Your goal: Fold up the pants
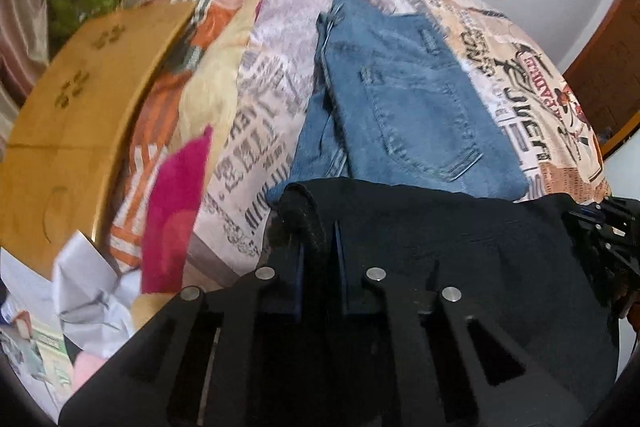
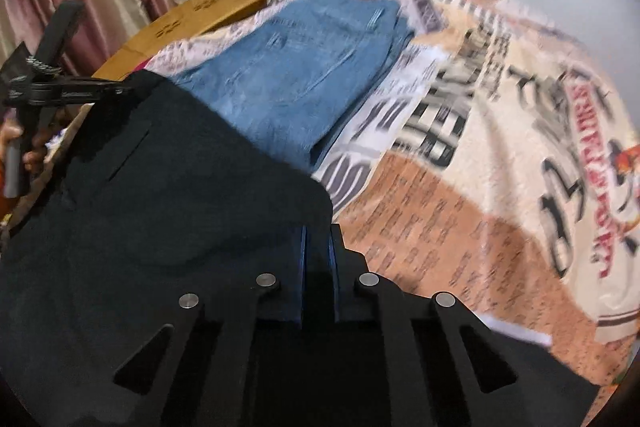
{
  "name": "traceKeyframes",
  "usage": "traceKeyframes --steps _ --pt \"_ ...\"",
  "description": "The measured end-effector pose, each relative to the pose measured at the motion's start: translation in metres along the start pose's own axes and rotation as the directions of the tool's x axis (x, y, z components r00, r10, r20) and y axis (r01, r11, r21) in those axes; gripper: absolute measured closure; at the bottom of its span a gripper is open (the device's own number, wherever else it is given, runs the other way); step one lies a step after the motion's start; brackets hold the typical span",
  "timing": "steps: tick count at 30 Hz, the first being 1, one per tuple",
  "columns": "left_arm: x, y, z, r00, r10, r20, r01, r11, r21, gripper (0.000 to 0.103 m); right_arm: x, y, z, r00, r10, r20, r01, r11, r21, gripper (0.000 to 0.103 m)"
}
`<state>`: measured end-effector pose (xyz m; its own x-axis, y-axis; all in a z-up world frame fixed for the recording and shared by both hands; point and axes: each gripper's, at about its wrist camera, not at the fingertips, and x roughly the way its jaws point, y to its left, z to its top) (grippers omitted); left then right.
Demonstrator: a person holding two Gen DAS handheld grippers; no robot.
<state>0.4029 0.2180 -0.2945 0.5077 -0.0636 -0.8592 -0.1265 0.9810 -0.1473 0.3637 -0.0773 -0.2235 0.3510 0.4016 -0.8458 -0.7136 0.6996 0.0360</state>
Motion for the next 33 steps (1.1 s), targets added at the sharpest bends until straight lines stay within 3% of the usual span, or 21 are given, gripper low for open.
traceKeyframes --steps 6,14,33 --pt "-0.025 0.001 0.018 0.997 0.038 0.074 -0.037 0.999 -0.009 0.091 -0.016 -0.003 0.020 0.989 -0.105 0.107 0.108 0.994 -0.022 0.097" --pt "-0.059 -0.012 0.032 0.986 0.047 0.159 -0.052 0.998 0.032 0.091 -0.055 -0.006 0.046 0.969 -0.131 0.211 0.130 0.991 0.020 0.097" --pt "-0.162 -0.029 -0.053 0.973 0.075 0.219 -0.099 0.990 0.102 0.091 -0.148 0.070 -0.034 0.974 -0.026 0.227 0.025 1.000 0.008 0.097"
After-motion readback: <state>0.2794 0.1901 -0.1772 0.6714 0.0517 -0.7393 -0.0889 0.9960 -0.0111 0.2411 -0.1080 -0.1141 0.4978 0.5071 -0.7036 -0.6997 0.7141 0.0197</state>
